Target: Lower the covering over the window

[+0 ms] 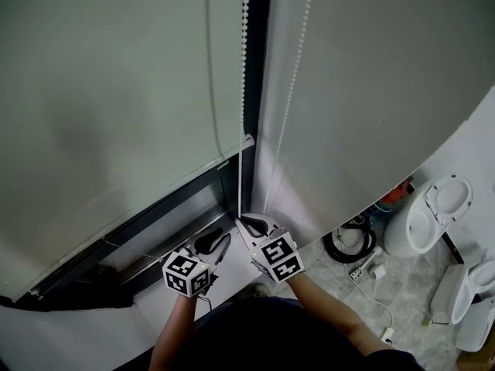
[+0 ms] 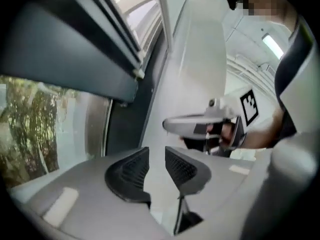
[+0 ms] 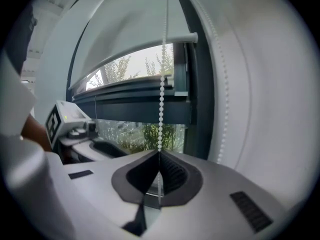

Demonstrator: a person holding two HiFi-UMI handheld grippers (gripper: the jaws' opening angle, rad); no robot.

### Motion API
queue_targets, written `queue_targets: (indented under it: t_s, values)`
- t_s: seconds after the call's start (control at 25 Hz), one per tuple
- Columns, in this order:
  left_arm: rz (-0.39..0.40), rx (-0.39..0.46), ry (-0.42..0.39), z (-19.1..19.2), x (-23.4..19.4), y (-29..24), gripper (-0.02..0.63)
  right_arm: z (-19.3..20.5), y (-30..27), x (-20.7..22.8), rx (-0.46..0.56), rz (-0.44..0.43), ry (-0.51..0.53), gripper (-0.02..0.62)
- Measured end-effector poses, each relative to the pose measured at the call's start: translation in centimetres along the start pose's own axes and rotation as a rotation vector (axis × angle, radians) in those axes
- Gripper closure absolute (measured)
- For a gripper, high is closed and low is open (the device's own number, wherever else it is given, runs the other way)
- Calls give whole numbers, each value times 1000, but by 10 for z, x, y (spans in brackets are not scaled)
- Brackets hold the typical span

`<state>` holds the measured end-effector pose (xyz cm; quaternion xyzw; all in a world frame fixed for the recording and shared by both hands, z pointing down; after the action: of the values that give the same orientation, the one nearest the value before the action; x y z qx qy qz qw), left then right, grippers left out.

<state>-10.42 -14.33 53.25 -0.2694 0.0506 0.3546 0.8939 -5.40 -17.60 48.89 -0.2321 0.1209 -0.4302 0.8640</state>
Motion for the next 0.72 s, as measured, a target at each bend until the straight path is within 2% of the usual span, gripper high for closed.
queue_targets:
  t_s: [0.2,0.32,0.48,0.6,0.72]
  values:
    - [4,194,-148,-94,30,41,506,0,-1,0,1,3,2,583]
    - [-7,266,-221,-137,48,52,505,-1,-1,0,1,3,6,583]
    - [-31,288,-304,-172,60,51,506,-2,-1,0,1,3,10,583]
    - [-40,275,-317,-184,62,44,509,-2,-1,-3,2,0,15,583]
    - [-50,268,-323,-188,64,39,574,-2,-1,-4,3,-1,17,583]
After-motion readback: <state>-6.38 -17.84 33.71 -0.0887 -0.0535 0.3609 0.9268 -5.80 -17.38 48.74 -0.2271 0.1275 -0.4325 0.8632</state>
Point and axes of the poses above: the fingertips, and each gripper's own axes: y backward along the fingers, x to its right, z out of its underside, the point moved 2 cm from there along y, backward along the fingers, and after that the axes turned 10 degrees about -x, right-handed, at the moved point
